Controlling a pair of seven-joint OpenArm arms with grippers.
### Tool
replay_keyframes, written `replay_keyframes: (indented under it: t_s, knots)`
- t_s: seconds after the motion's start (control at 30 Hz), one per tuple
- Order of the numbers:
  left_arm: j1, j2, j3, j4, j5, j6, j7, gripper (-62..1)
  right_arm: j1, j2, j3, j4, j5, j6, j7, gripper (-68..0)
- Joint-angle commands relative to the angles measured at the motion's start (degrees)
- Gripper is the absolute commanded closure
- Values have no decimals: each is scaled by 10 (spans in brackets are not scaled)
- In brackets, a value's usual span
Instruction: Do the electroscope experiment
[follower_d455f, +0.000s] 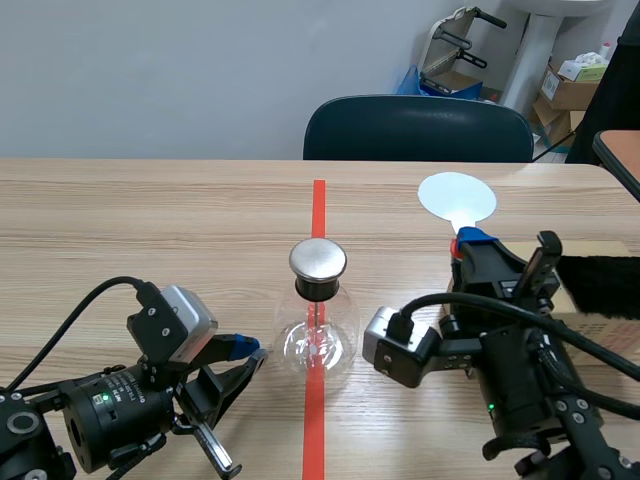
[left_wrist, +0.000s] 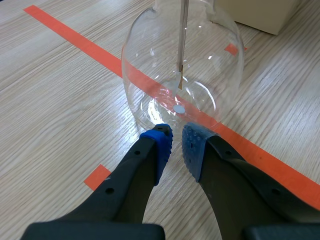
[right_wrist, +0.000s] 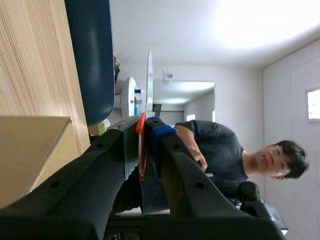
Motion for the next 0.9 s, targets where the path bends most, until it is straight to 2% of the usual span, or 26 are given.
replay_keyframes:
  t_s: [0.0,0.47,0.7,0.87]
  knots:
    - [-4,1,1,9,1,-1,-6,-100,2,8,4,7,-1,-6,13,-10]
    - [-4,1,1,9,1,-1,-6,-100,2,8,4,7,-1,-7,218,-10]
    - [-4,1,1,9,1,-1,-6,-100,2,8,4,7,-1,-7,289,-10]
    - [-4,1,1,9,1,-1,-6,-100,2,8,4,7,-1,-7,318,-10]
